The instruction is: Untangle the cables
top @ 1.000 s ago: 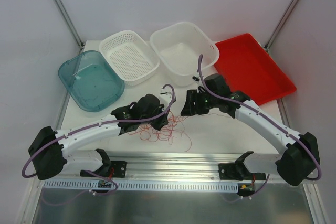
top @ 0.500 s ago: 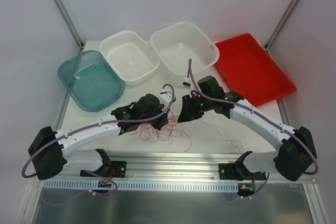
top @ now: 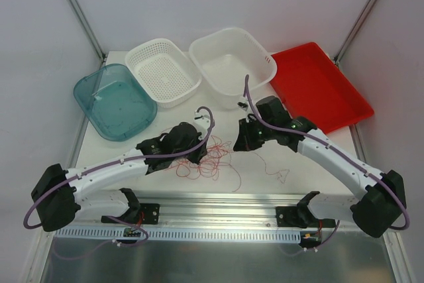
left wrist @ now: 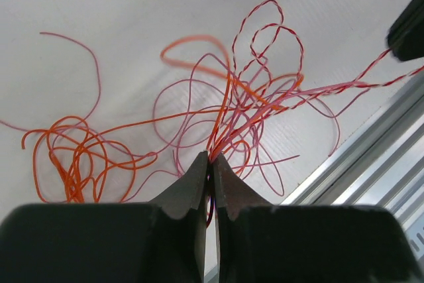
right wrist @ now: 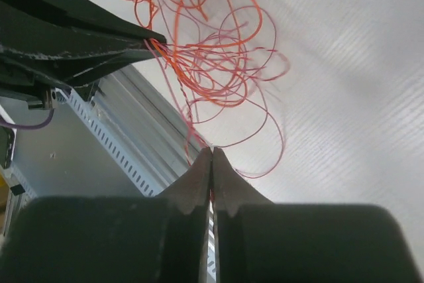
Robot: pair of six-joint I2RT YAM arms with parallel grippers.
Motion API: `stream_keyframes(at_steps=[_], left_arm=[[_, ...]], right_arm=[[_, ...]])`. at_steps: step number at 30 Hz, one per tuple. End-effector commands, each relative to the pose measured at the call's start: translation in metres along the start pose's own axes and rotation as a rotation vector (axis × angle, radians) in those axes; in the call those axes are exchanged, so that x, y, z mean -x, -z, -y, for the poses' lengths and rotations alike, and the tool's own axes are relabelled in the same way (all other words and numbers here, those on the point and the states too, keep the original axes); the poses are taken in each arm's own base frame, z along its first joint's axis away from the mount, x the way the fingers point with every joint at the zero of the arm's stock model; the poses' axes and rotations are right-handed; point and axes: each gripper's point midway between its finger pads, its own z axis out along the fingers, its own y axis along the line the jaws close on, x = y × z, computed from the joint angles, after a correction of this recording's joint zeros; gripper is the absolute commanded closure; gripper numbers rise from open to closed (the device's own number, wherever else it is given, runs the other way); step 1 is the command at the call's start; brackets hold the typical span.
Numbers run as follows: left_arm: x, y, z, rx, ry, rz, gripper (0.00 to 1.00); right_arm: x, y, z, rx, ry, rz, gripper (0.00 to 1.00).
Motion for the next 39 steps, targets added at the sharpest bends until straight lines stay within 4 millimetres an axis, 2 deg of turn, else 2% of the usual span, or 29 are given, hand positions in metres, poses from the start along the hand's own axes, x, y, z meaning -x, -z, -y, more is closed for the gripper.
stream_keyframes(at_steps=[1,3,7,13,18,21,26,31,33,36,38,39], left_arm=[[-0.002,0.006,-0.016,0.061,0.07,0.03,0.98],[-0.003,0.009,-0.021,0.064,0.1,0.04,1.0],[-0.012,0.012,-0.038,0.103,0.159,0.042,1.0],[-0.032,0.017,-0.084,0.274,0.343,0.026,1.0],[-0.052,0.027,-0.12,0.431,0.485,-0.001,1.0],[-0.071,0.036,-0.14,0.53,0.604,-0.025,1.0],[-0.083,0.05,-0.158,0.595,0.722,0.011,1.0],[-0.091,0.061,-0.173,0.648,0.799,0.042,1.0],[-0.096,0.062,-0.176,0.663,0.83,0.038,1.0],[-0.101,0.062,-0.178,0.674,0.863,0.04,1.0],[-0.102,0.06,-0.177,0.665,0.863,0.024,1.0],[-0.099,0.06,-0.176,0.652,0.855,0.023,1.0]], right_arm=[[0.014,0.024,0.014,-0.093,0.004,0.074,0.99],[0.016,0.03,0.03,-0.141,-0.047,0.096,0.99],[0.023,0.051,0.048,-0.184,-0.114,0.179,0.99],[0.034,0.091,0.066,-0.257,-0.2,0.309,0.99],[0.043,0.139,0.072,-0.344,-0.229,0.444,0.99],[0.048,0.169,0.08,-0.425,-0.258,0.529,0.99],[0.051,0.214,0.086,-0.513,-0.319,0.666,0.99],[0.06,0.261,0.079,-0.577,-0.351,0.837,0.99],[0.068,0.288,0.073,-0.614,-0.355,0.924,0.99],[0.076,0.314,0.063,-0.651,-0.345,1.003,0.99],[0.083,0.317,0.062,-0.649,-0.328,0.999,0.99],[0.088,0.311,0.055,-0.602,-0.301,0.974,0.99]])
